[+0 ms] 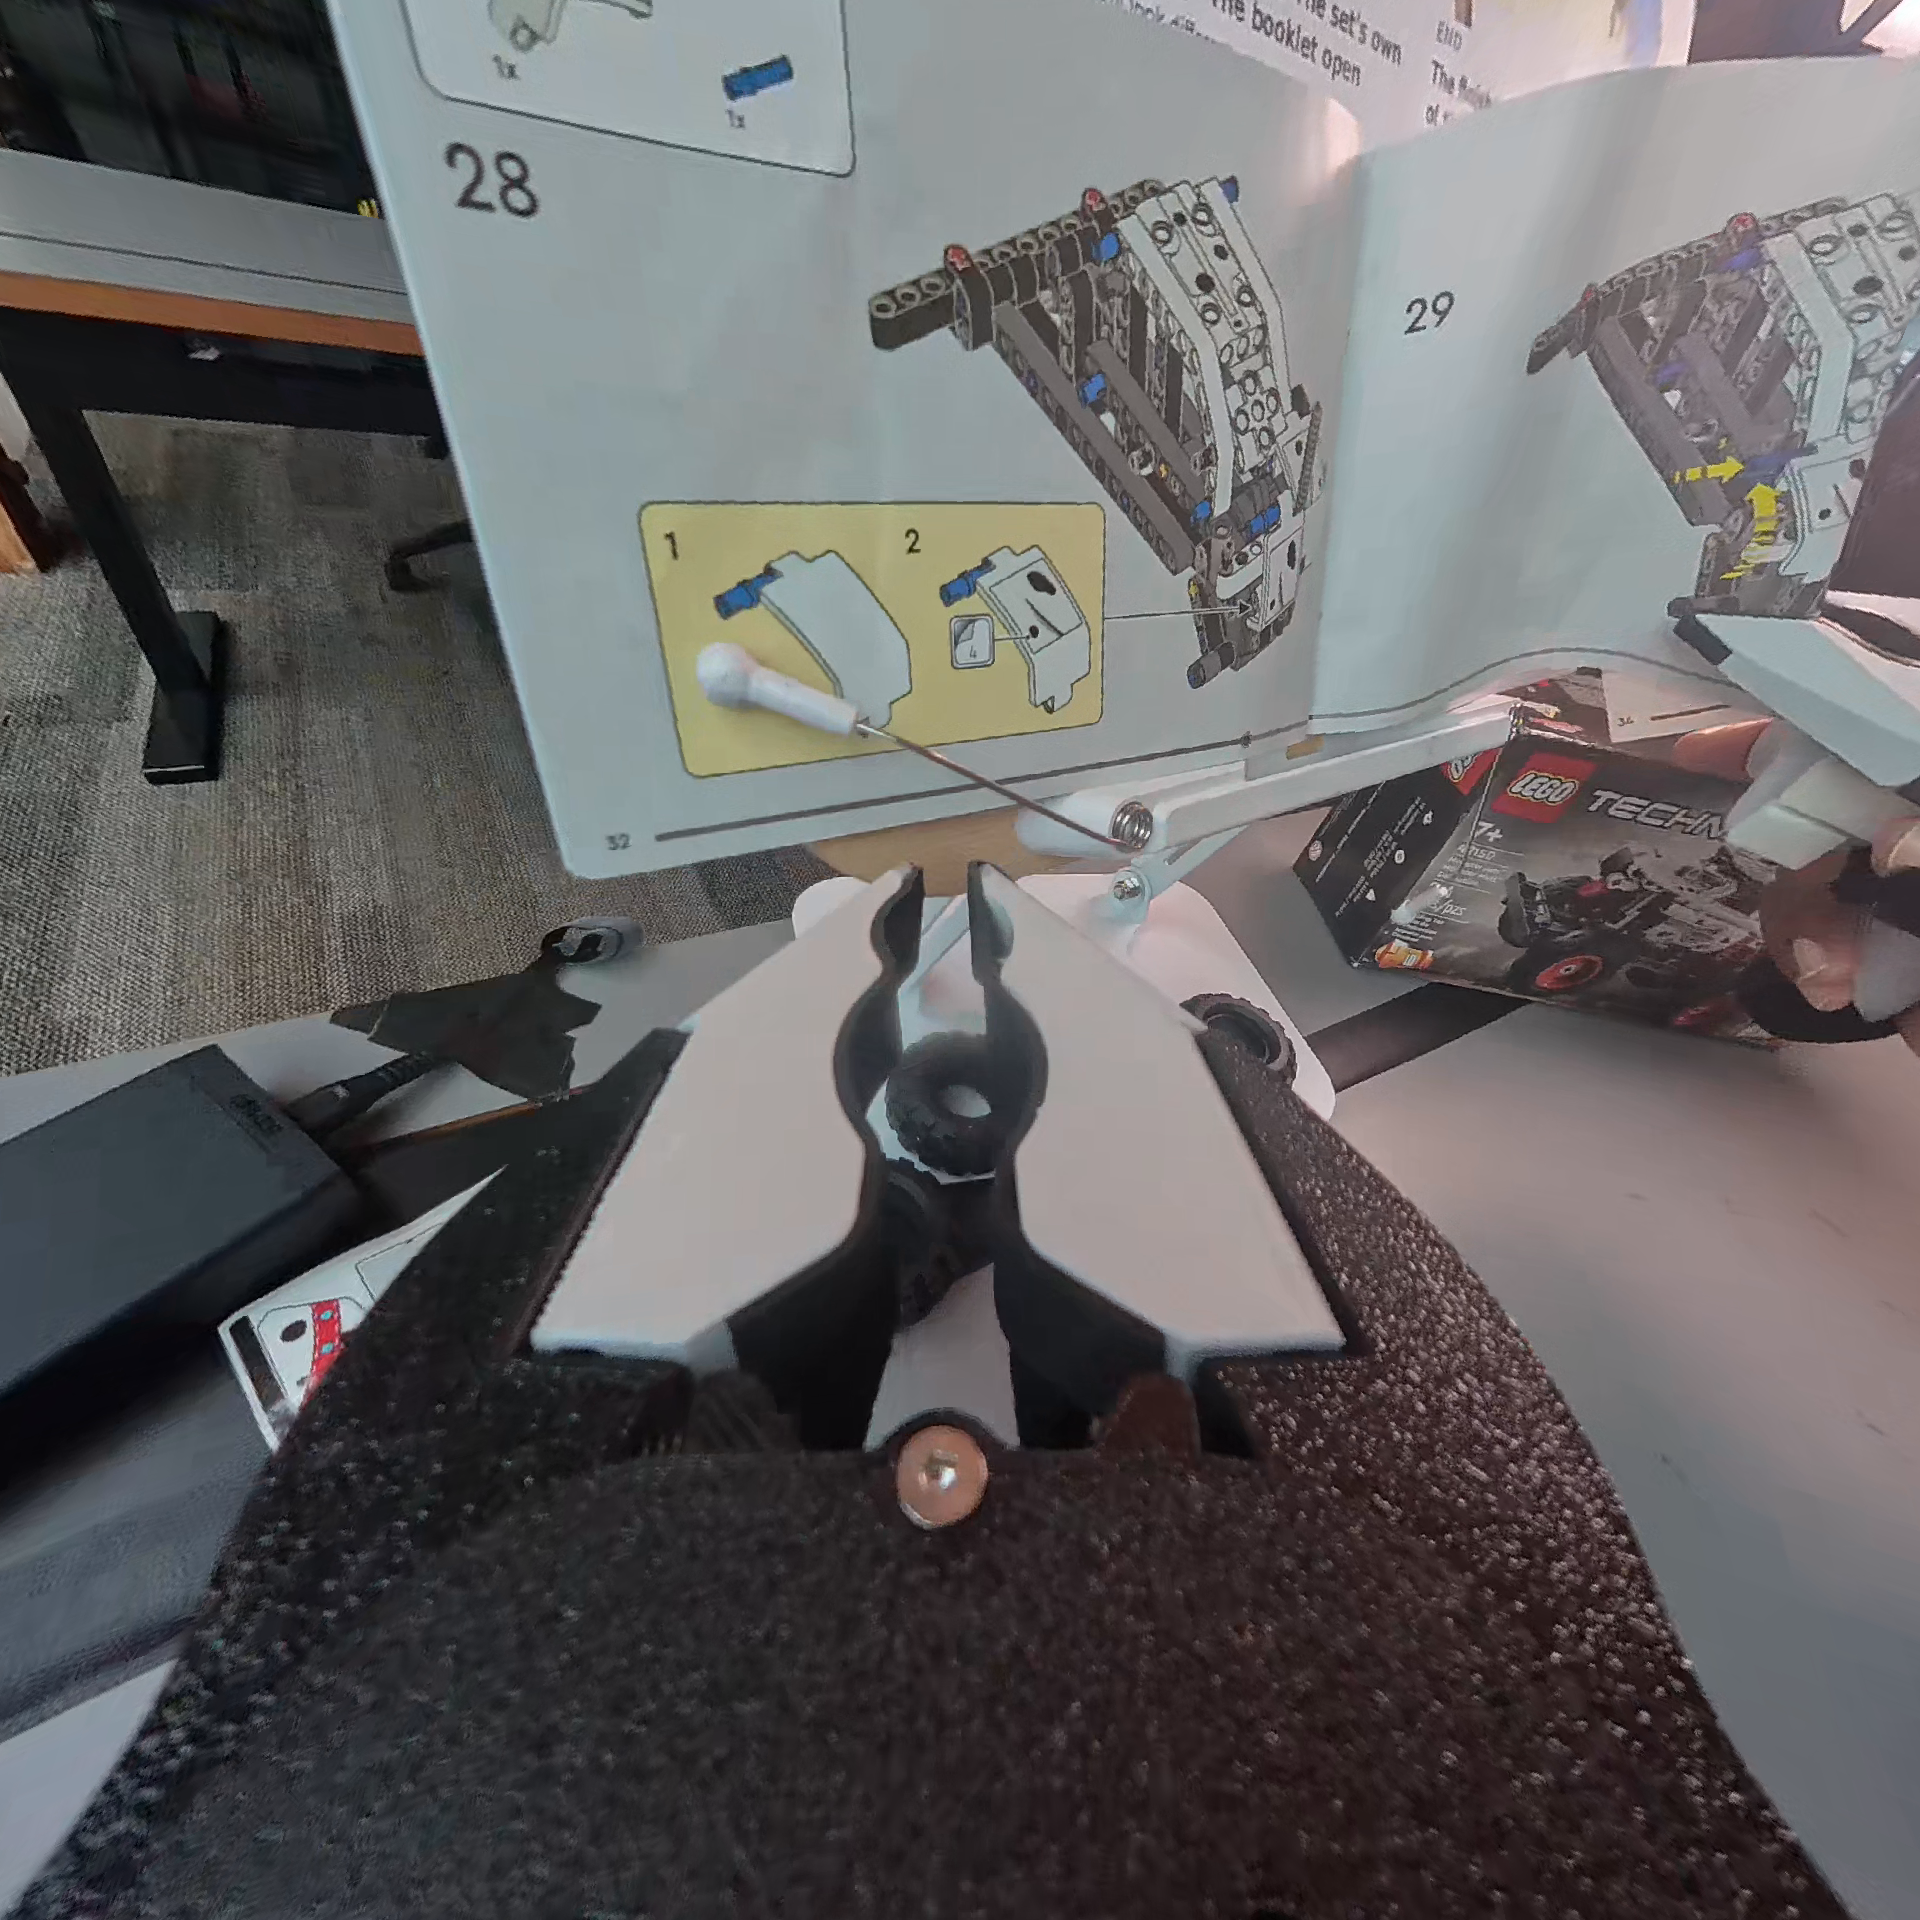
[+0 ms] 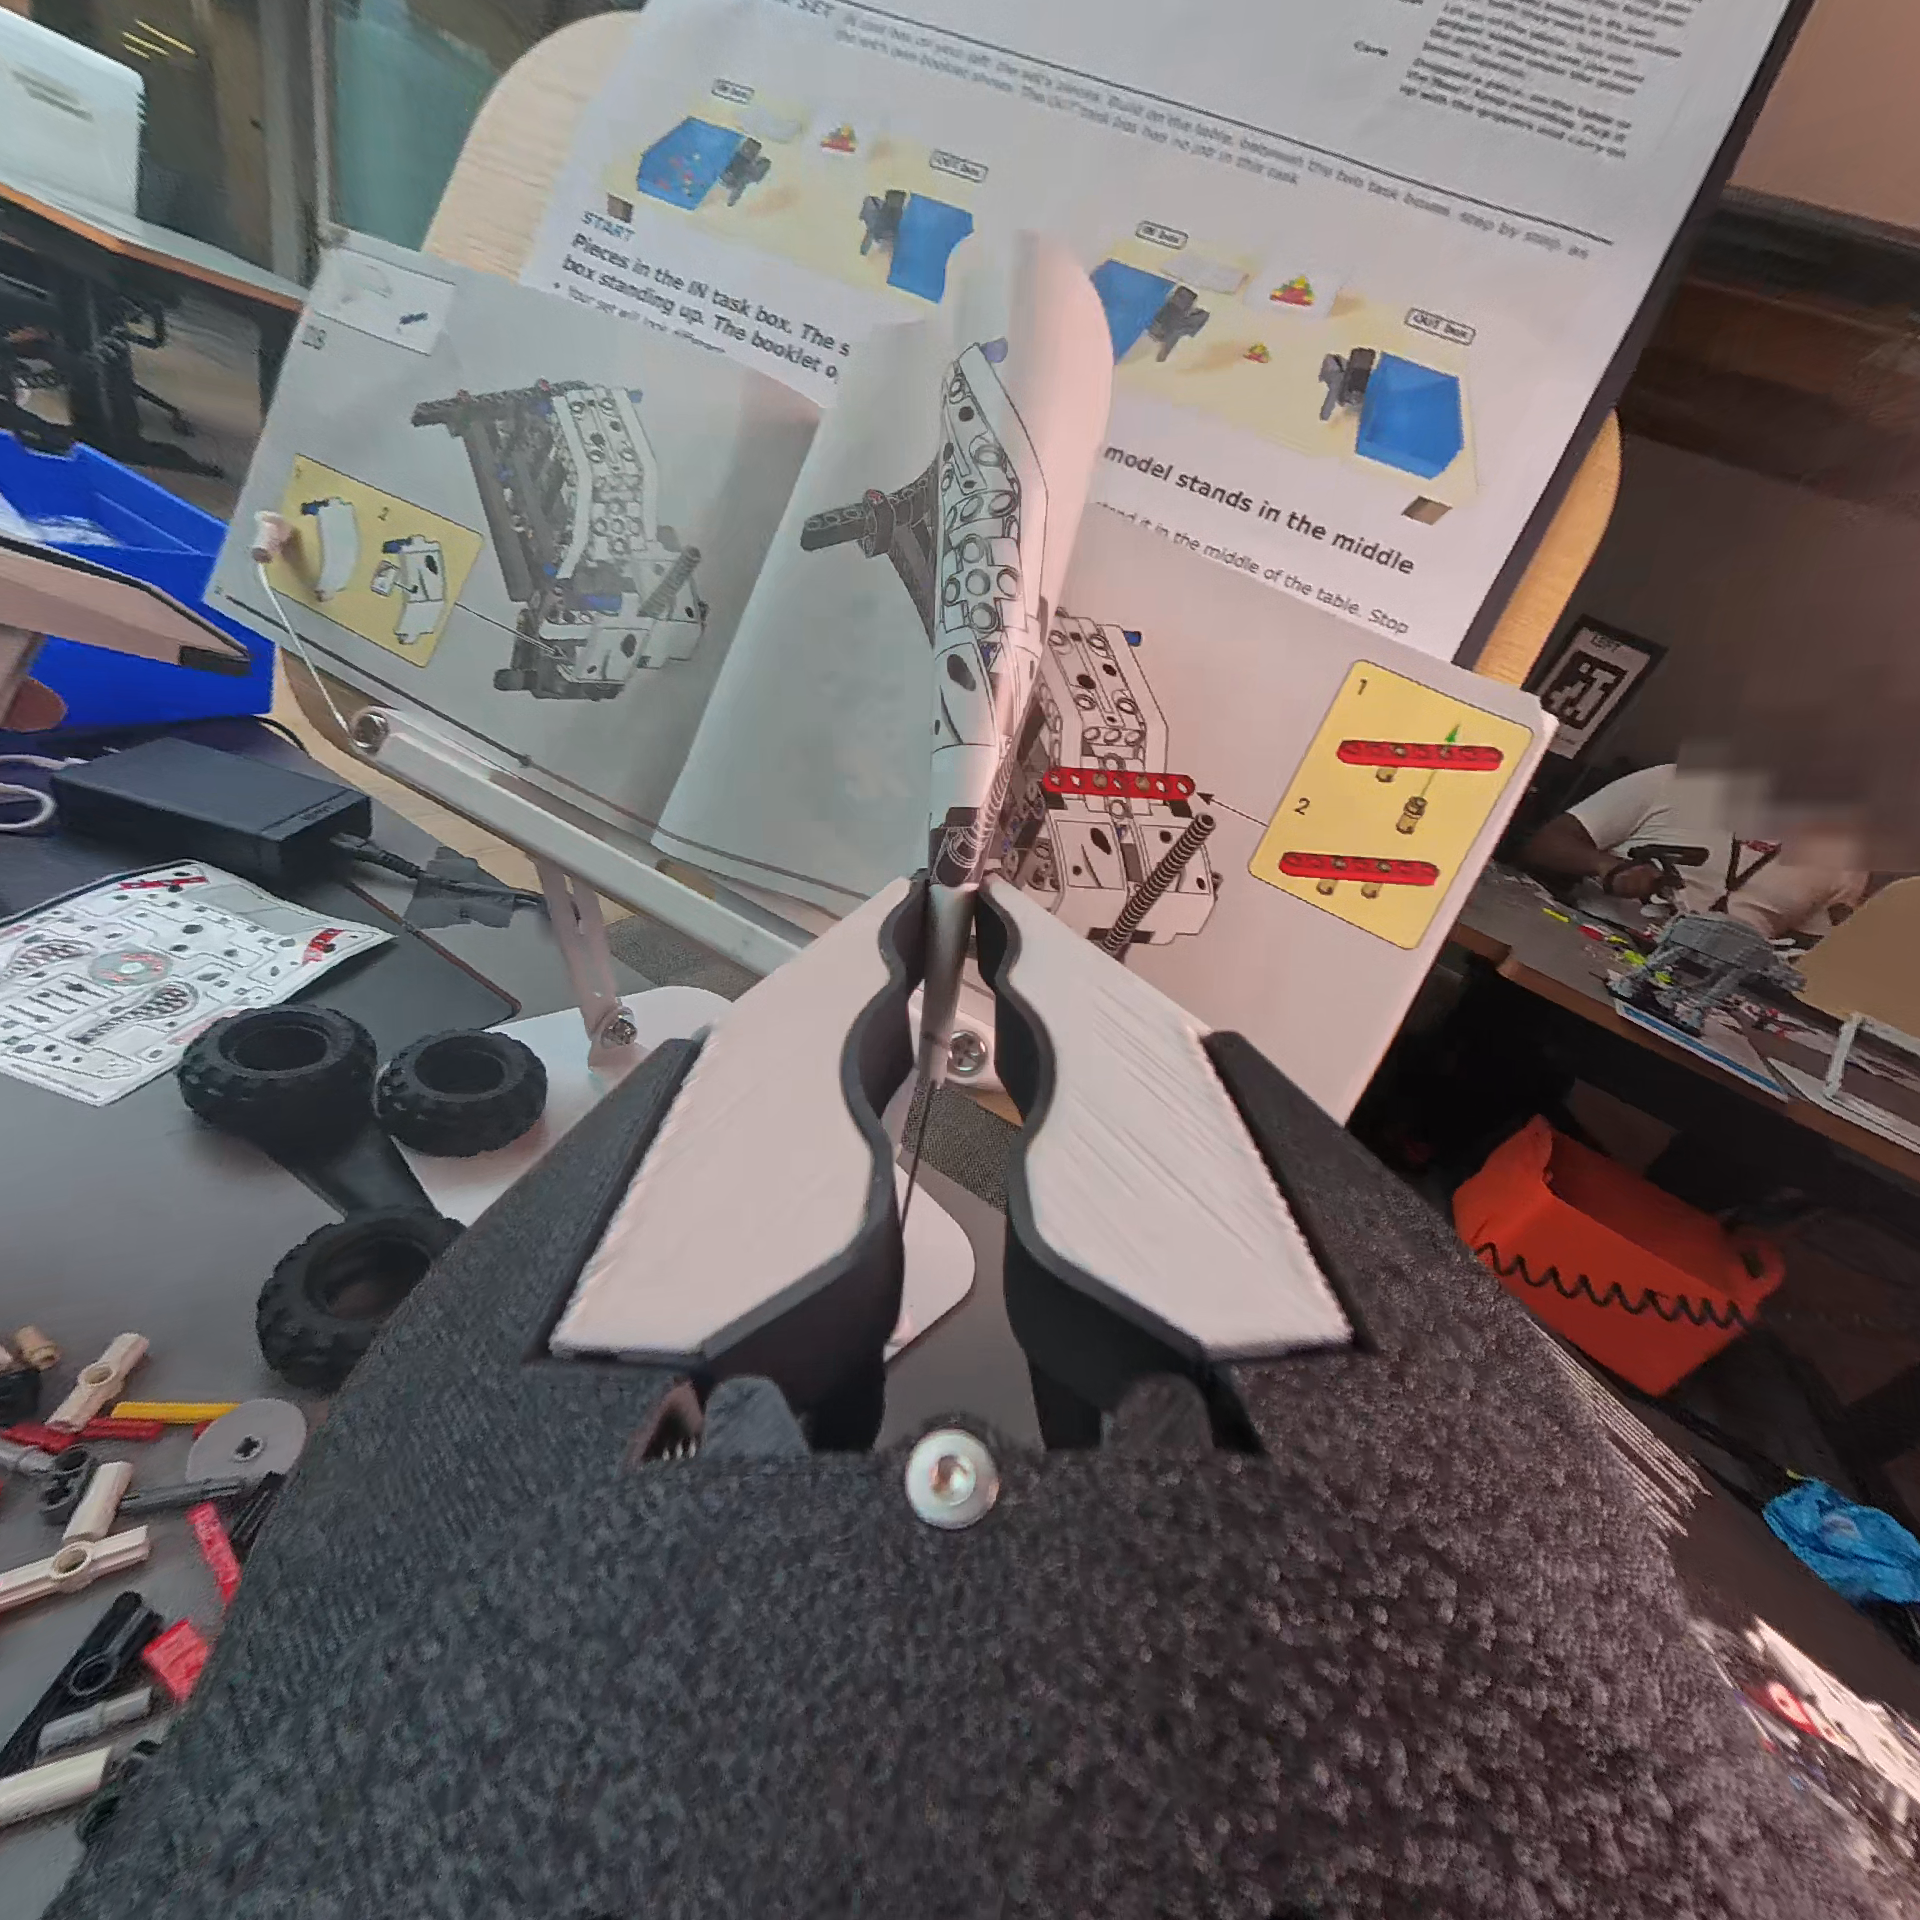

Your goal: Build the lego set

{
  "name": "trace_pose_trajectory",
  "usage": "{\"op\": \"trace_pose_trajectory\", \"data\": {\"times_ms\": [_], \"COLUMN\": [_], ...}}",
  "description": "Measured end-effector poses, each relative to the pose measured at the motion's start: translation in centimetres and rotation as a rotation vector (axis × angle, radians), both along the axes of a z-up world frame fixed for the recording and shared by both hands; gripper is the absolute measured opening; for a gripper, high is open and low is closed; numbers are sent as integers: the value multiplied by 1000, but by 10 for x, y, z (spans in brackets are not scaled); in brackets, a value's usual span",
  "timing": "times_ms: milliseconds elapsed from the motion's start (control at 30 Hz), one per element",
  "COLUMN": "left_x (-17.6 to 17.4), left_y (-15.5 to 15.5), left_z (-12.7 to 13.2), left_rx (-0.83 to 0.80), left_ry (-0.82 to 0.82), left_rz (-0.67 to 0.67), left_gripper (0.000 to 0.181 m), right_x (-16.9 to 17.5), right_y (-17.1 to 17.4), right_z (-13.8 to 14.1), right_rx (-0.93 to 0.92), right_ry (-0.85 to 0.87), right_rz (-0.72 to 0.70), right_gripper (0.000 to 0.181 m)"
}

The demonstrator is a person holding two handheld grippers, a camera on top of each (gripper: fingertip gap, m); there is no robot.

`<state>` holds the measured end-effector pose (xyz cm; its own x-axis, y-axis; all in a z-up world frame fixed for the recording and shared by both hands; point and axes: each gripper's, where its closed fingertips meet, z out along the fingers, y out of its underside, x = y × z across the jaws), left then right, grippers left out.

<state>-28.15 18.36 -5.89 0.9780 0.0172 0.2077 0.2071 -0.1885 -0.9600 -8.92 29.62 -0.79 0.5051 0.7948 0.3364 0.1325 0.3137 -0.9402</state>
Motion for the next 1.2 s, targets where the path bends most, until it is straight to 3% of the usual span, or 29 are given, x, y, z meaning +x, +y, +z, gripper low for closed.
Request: {"op": "trace_pose_trajectory", "data": {"times_ms": [167,300,433,533,700,767,900,967,1033,1100,1200], "left_x": [5,16,5,-4,-15,-9,15,26,29,25,20], "left_y": [-16,-10,6,5,-11,-18,-26,-20,-11,-8,-4], "left_z": [26,35,19,16,-4,14,71,77,67,59,41], "left_rx": [101,103,12,6,-81,15,270,261,178,147,73], "left_ry": [13,154,334,252,67,-24,-169,-188,-155,-70,38], "left_rz": [2,-18,16,26,58,24,-125,-191,-199,-165,-129], "left_gripper": [11,15,20,5,16,24,41,55,63,62,63], "right_x": [-23,-48,-81,-104,-132,-141,-160,-168,-170,-161,-140], "right_y": [-29,-55,-82,-98,-114,-119,-126,-137,-156,-176,-179], "right_z": [6,7,3,-3,-18,-25,-37,-46,-51,-53,-37], "right_rx": [-16,-59,-96,-99,-67,-54,20,50,73,88,91], "right_ry": [11,30,6,-24,-84,-123,-236,-308,-347,-362,-270], "right_rz": [91,169,242,274,298,311,321,386,486,592,620], "right_gripper": [6,6,6,7,7,8,32,48,63,64,53]}}
